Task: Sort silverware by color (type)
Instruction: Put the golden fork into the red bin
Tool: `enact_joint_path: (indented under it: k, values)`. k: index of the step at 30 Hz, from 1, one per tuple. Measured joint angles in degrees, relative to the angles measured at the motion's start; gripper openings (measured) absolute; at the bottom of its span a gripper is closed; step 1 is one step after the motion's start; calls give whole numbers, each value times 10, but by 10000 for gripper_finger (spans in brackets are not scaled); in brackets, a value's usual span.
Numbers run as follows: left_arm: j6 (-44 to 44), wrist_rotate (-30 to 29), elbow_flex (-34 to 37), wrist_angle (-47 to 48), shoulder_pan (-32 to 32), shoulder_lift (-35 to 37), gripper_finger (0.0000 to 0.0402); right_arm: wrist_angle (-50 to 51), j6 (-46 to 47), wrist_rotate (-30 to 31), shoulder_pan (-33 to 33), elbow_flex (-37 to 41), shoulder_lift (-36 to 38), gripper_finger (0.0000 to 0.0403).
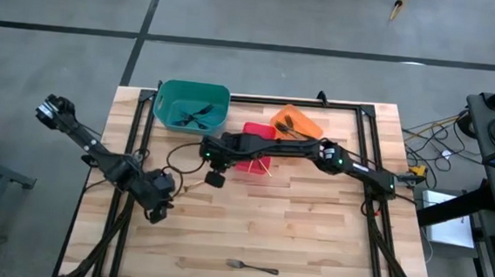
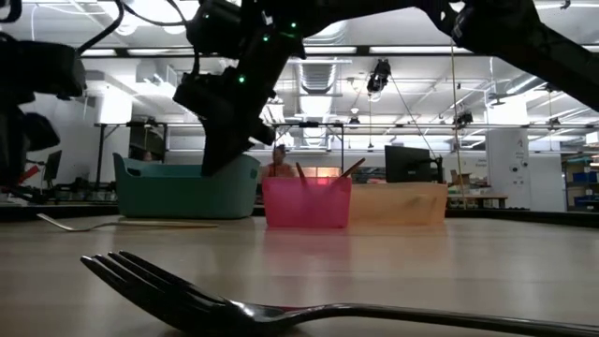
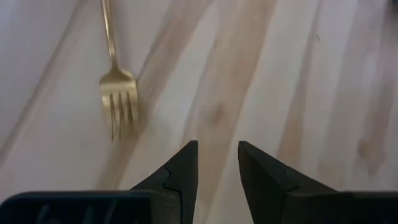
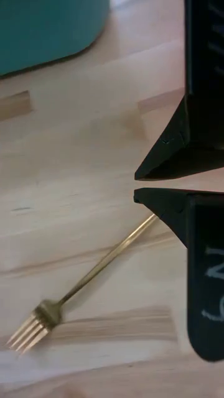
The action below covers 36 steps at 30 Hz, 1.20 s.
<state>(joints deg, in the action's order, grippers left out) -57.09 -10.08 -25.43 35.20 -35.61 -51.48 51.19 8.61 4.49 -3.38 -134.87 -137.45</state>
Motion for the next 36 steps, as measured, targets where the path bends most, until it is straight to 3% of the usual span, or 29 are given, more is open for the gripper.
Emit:
enact_joint_path:
  k: [4, 11, 19, 31, 36]
  values:
    - [-12, -28, 39, -64, 0, 0, 95, -38, 3, 0, 0, 0, -12, 22]
    - [-52, -41, 53, -72, 0, 14, 95, -125, 8, 0, 0, 0, -48, 22]
    - [-80, -178, 53, -78, 1, 9, 95, -204, -4, 4, 0, 0, -106, 22]
    - [-128, -180, 71, -80, 1, -57, 95, -184, -37, -22, 0, -4, -116, 22]
    - [-210, -187, 73, -69, 3, -103, 95, -168, 18, -55, -1, -3, -109, 22]
